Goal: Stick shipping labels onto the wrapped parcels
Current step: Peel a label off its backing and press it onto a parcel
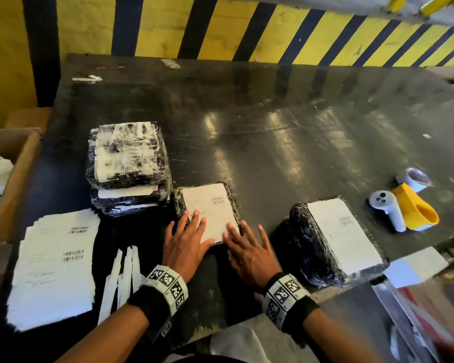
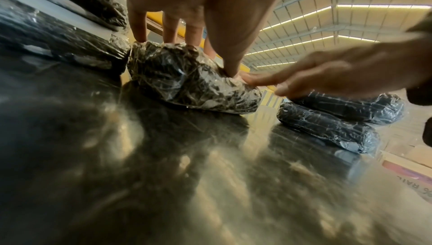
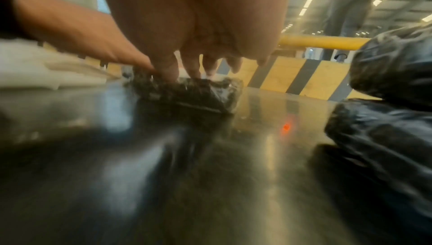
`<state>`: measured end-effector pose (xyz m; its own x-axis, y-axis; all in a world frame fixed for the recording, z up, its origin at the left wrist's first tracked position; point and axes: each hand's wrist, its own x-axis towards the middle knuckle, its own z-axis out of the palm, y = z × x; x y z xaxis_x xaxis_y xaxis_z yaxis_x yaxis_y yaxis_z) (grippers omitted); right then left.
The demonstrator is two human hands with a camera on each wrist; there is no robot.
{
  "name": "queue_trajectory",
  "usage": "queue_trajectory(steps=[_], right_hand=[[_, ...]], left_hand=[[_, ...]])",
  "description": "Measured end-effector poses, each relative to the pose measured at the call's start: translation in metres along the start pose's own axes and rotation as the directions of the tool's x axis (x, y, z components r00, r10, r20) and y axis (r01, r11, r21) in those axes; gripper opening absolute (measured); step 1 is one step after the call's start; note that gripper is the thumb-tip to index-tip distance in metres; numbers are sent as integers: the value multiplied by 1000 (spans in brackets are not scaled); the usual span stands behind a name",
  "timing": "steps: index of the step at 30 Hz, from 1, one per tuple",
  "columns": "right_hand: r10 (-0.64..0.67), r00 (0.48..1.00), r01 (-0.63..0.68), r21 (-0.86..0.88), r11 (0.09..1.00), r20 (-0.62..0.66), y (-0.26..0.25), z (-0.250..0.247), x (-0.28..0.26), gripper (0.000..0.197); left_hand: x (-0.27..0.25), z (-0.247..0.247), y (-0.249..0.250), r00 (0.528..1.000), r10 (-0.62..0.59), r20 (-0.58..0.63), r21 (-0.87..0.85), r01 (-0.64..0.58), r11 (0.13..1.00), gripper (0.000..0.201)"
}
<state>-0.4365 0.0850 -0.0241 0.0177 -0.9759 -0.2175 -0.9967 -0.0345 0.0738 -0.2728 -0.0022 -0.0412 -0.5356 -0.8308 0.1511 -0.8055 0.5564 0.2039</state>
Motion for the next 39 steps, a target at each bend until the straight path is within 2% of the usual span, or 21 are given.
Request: queue_trajectory(steps=[4,7,8,10,12,13,14,16,19,22,25,28,29,32,34,37,39], right_hand=[[19,1000,-19,-37,999,9,16,4,-10,54],[101,994,-97,85,992,-38,18,-9,-3,42],[133,988,-120,146,982,-79,21,-13,2,40],[136,982,-99,251,963,-131,26,-22,17,43],[74,994,-47,311,949,-78,27,-31,36,50],[53,998,-42,328,944,-24,26,-33,44,51],[38,999,-42,326,945,18,24,-32,53,51],[37,996,-57,281,958,78,23,-24,60,54],[56,998,-63,225,972,39,22,-12,56,70],[55,998,-60,211,976,27,21,-10,54,67],[50,998,-56,233,971,33,19,-9,53,80],[39,999,-42,288,957,16,20,-6,50,66],[30,1000,-30,311,950,4,20,-6,49,67],[-1,1000,8,357,934,-18,22,-4,44,84],[-21,1000,25,361,932,-15,24,-5,40,81],[-28,999,19,354,935,21,28,-8,38,72],[-34,999,22,352,936,28,28,-8,36,65]], left_hand=[[-1,-2,3,999,0,36,12,0,1000,51],[2,-8,2,998,22,51,9,-22,1000,43],[3,-11,3,997,66,38,26,-67,997,36],[6,-13,7,972,232,27,68,-233,970,32],[6,-13,14,907,416,66,76,-420,904,41],[5,-12,16,882,462,92,82,-469,879,44],[2,-12,15,878,465,114,99,-476,874,43],[-5,-17,4,898,415,145,151,-435,888,44],[-22,-19,-19,912,378,159,197,-404,893,48],[-35,-25,-29,917,344,200,202,-382,902,49],[-39,-34,-38,922,337,191,163,-369,915,47],[-26,-45,-32,927,340,157,107,-358,927,42],[-15,-46,-25,924,347,162,87,-364,927,43],[13,-38,-5,890,339,306,-1,-355,935,59],[14,-31,-6,880,281,383,-16,-298,955,67],[-6,-31,-20,900,242,362,-65,-235,970,78],[-19,-35,-34,914,256,314,-11,-266,964,74]])
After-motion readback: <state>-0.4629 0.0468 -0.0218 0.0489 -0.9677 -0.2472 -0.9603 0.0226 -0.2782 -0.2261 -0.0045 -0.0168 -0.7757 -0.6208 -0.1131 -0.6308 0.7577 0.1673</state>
